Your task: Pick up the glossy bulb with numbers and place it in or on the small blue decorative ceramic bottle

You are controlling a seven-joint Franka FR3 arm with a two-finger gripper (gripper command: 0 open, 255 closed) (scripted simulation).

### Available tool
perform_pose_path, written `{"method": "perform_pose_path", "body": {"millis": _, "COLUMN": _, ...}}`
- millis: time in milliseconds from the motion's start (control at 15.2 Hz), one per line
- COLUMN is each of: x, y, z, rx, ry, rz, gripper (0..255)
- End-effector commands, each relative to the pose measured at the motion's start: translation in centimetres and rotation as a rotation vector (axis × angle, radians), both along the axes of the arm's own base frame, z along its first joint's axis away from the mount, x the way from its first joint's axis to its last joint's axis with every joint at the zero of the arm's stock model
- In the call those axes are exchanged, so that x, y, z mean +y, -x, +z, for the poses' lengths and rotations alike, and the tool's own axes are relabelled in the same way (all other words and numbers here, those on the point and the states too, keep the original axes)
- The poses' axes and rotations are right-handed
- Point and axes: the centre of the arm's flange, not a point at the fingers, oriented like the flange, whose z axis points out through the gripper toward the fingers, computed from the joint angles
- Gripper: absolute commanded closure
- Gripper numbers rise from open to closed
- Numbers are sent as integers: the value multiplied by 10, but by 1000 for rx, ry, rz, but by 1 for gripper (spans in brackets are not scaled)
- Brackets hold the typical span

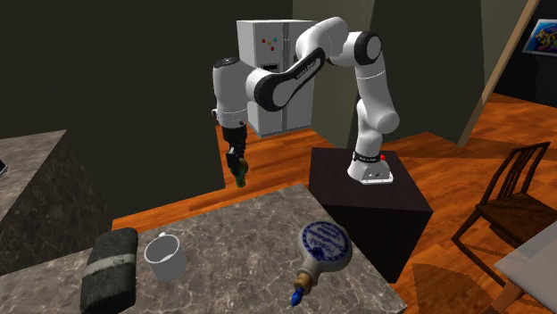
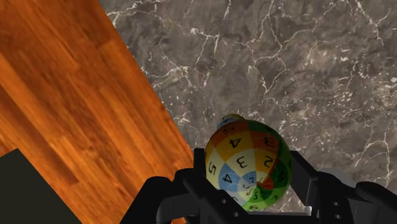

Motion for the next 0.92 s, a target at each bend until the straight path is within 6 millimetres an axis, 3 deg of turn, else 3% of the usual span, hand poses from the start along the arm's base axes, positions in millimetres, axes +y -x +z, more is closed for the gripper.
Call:
{"method": "perform_pose_path", "body": {"millis": 0, "x": -1, "y": 0, "z": 12, "rx": 0, "ry": 0, "rz": 0, "gripper": 255}}
{"method": "perform_pose_path", "body": {"millis": 528, "x": -1, "y": 0, "z": 52, "rx": 0, "ry": 0, "rz": 0, "gripper": 255}}
{"method": "perform_pose_path", "body": {"millis": 858, "x": 29, "y": 59, "z": 58, "rx": 0, "ry": 0, "rz": 0, "gripper": 255}}
